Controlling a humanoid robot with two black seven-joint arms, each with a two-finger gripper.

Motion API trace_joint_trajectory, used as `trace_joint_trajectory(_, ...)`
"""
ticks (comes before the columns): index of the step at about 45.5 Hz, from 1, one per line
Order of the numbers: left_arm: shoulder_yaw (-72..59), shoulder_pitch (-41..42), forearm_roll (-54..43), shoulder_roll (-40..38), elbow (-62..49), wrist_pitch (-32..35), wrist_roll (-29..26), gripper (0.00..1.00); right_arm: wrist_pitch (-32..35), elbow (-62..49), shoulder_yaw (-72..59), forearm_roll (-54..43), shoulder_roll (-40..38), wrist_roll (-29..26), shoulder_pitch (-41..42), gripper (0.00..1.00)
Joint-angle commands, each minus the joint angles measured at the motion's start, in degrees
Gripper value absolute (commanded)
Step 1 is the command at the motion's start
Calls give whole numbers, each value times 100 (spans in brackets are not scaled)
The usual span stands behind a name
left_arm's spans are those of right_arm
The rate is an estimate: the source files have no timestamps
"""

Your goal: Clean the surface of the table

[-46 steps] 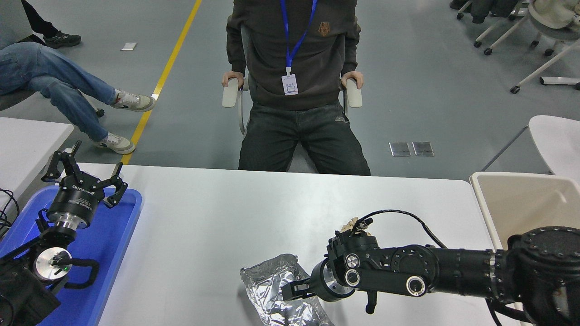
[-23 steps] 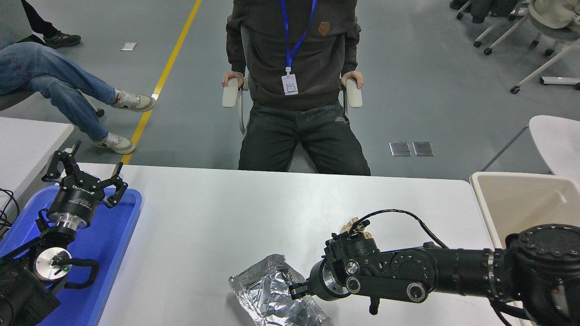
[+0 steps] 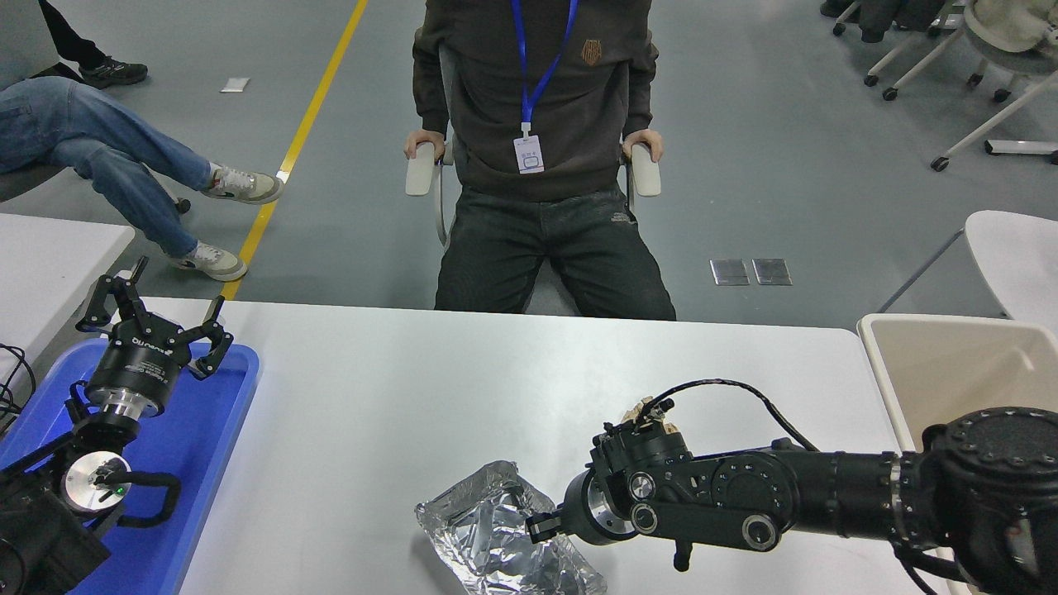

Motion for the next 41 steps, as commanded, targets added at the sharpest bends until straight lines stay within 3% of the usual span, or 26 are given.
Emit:
trace_joint_trajectory(1,0,0,0,0,-8,0,1,100,17,178,134,200,-29,-15,193,0)
trace_joint_trajectory(20,0,0,0,0,1,0,1,100,114,1057,318,886,-811,-16,1010,0)
trace_joint_trajectory(41,0,0,0,0,-8,0,1,100,720,1822,433,1888,-1593,-51,2338,0)
